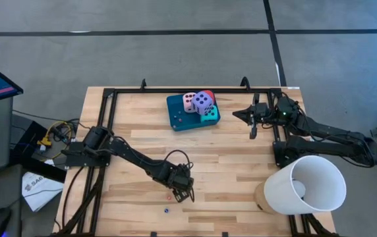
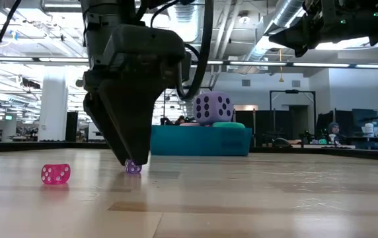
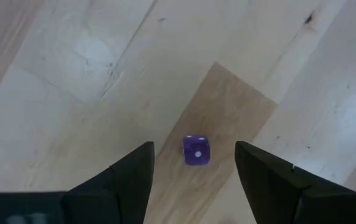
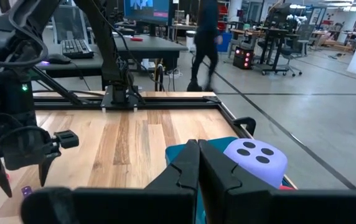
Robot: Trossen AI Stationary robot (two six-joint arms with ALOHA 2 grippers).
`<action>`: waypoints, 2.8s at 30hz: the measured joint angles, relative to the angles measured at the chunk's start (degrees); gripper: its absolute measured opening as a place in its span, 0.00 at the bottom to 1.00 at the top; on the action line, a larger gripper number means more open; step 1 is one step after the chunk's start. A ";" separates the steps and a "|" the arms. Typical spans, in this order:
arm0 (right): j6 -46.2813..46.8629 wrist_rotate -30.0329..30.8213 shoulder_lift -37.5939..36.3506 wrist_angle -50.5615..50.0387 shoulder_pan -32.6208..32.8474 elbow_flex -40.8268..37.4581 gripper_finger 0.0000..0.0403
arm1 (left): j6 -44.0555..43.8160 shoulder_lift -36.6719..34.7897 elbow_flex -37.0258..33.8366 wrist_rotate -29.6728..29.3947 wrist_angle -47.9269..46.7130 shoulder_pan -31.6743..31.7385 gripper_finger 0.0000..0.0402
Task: Pick & Place Dice
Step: Put the small purple dice into the blue bin
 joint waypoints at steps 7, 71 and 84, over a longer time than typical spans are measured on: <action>0.00 0.00 0.00 0.20 0.00 0.00 0.00 | -0.57 -0.27 -3.04 -0.10 4.97 -0.02 0.53; 0.00 0.00 -0.02 0.22 0.00 0.02 0.00 | 3.24 -7.91 -3.64 -0.85 1.79 2.69 0.12; 0.00 -0.02 -0.02 0.26 0.00 0.07 0.00 | 15.58 -23.85 -3.60 -20.41 2.33 9.21 0.11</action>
